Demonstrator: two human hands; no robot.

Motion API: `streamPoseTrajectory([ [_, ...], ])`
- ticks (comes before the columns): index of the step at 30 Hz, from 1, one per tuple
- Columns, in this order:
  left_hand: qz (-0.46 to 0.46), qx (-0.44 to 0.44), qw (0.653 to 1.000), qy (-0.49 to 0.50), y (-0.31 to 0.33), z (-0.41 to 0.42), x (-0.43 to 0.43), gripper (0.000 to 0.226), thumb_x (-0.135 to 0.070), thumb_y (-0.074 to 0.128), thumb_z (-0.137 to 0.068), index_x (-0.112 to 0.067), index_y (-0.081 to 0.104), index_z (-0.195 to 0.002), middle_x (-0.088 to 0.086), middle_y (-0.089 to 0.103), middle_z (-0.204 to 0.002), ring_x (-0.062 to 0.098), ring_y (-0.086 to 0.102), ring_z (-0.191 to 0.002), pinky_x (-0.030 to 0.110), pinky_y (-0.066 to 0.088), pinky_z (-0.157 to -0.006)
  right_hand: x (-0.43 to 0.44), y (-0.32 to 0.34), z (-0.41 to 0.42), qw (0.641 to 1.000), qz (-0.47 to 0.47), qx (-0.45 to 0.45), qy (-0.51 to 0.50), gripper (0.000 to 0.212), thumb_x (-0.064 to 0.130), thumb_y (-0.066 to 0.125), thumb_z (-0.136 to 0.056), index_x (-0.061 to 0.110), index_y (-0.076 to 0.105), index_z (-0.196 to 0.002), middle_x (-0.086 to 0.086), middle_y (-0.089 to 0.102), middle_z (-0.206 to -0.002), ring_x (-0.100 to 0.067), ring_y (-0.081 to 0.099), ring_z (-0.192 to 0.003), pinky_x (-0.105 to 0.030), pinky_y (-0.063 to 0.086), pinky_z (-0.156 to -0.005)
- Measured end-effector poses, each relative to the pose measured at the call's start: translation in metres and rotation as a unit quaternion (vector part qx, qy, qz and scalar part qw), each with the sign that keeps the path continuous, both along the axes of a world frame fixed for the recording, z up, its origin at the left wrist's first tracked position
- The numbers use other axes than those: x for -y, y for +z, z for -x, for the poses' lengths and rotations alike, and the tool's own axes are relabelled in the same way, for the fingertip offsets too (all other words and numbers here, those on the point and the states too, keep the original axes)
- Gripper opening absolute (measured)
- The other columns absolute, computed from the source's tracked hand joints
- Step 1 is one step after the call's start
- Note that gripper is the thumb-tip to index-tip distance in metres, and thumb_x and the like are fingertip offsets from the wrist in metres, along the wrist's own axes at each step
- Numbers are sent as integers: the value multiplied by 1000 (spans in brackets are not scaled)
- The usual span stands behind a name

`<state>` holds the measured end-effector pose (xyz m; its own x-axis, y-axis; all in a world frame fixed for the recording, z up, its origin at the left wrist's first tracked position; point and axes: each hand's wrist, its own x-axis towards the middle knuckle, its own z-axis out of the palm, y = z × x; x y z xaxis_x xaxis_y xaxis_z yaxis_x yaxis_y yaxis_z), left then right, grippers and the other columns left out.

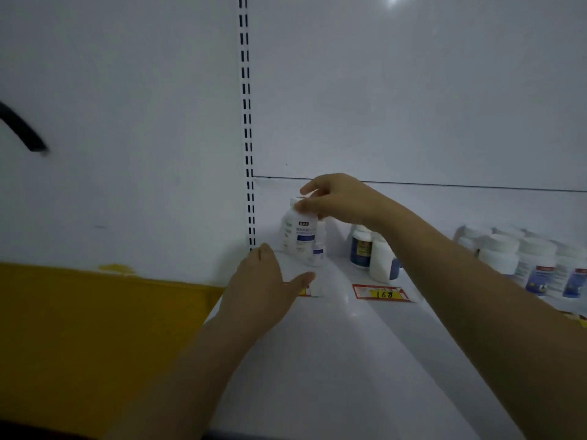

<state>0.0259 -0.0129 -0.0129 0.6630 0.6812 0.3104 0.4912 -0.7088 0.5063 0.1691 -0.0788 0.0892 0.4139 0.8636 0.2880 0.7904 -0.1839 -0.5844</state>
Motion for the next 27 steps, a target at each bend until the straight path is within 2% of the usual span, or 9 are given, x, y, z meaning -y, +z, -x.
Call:
streamPoseTrajectory([
  [2,-34,-117,992,41,-11,11,-3,97,-73,36,-83,-6,13,-149,14,18,-155,26,19,-143,35,21,-114,-21,-4,-2,999,5,38,-5,42,35,62,-89,13,59,-125,-6,65,-117,-17,64,-96,-27,51,-82],
  [3,-38,-166,984,50,-17,16,-4,102,-75,29,-82,-3,3,-150,15,6,-158,27,7,-146,37,12,-117,-31,-7,-2,998,9,64,-6,41,34,61,-90,11,60,-124,-7,64,-118,-18,62,-98,-28,50,-84],
  [5,-25,-214,975,49,-24,24,-3,106,-79,22,-80,-3,-4,-149,14,-5,-159,27,-4,-147,39,3,-118,-50,-14,-1,994,12,109,-17,40,32,58,-91,3,62,-119,-11,65,-118,-24,61,-99,-35,50,-83],
  [8,-13,-241,970,41,-30,26,-3,108,-82,16,-78,-5,-3,-150,13,-4,-159,25,-5,-147,40,0,-119,-73,-26,-2,986,37,157,-42,41,28,54,-92,-5,61,-115,-21,65,-113,-33,59,-104,-42,47,-91],
  [14,-34,-244,968,35,-35,25,-5,108,-83,15,-77,-6,-2,-151,12,-3,-159,24,-4,-147,39,-1,-119,-94,-46,-14,969,103,218,-53,36,20,52,-92,-2,61,-119,-18,62,-118,-31,56,-108,-35,47,-89],
  [17,-34,-247,968,32,-37,24,-6,109,-84,14,-76,-7,-4,-151,12,-4,-159,24,-4,-147,39,-2,-119,-96,-53,-19,967,90,232,-58,36,19,51,-91,-3,62,-117,-18,54,-121,-31,54,-107,-33,44,-88],
  [20,-37,-251,967,24,-36,23,-6,108,-84,13,-76,-8,-5,-151,10,-5,-159,22,-5,-147,38,-3,-118,-97,-59,-20,962,65,256,-72,32,15,51,-90,-9,64,-107,-16,45,-120,-28,46,-109,-27,38,-87],
  [24,-34,-256,966,21,-35,24,-5,107,-83,14,-76,-9,-5,-151,9,-5,-159,23,-5,-147,39,-2,-118,-96,-62,-18,956,54,280,-71,27,11,49,-90,-7,59,-109,-18,48,-115,-31,49,-103,-31,40,-82],
  [27,-33,-254,966,22,-35,23,-5,107,-83,14,-77,-9,-4,-151,9,-4,-159,23,-4,-147,39,-2,-118,-93,-57,-15,952,68,290,-70,29,18,49,-94,-2,57,-113,-17,52,-113,-28,50,-98,-30,39,-79],
])
